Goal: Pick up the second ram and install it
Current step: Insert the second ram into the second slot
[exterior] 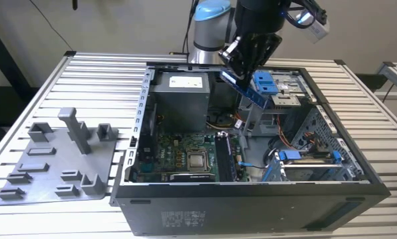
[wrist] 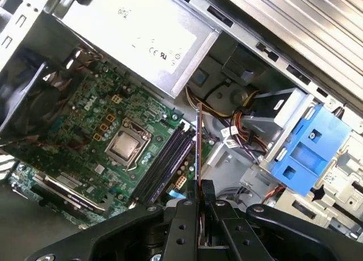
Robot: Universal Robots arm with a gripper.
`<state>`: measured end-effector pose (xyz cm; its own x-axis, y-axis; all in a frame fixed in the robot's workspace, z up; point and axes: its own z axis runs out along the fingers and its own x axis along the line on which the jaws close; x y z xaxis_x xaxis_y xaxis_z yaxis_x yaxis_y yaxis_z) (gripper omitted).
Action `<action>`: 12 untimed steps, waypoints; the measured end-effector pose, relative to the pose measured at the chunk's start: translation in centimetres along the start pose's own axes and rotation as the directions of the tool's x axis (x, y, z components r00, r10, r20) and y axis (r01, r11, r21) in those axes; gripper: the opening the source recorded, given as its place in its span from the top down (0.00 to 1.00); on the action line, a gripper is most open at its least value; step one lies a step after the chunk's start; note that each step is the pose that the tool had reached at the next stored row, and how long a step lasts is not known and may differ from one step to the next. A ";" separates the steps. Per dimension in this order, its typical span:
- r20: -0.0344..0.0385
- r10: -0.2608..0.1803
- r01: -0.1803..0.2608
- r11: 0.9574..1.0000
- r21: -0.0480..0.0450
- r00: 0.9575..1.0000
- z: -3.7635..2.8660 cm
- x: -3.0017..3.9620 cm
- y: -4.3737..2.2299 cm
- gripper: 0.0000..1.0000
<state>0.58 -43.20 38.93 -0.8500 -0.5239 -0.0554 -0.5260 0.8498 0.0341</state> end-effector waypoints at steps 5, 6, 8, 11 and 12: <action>0.000 0.081 -0.081 0.997 0.003 0.997 0.12 0.01 0.00 0.86; 0.000 0.095 -0.095 0.995 0.003 0.995 0.14 0.01 -0.01 0.86; -0.004 0.121 -0.121 0.993 0.002 0.993 0.18 0.01 -0.01 0.86; -0.008 0.151 -0.151 0.989 0.002 0.989 0.20 0.02 -0.01 0.86; -0.008 0.162 -0.162 0.987 0.002 0.987 0.21 0.02 -0.01 0.86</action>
<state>0.57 -43.20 38.72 -0.9243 -0.3795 -0.0412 -0.3811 0.9236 0.0410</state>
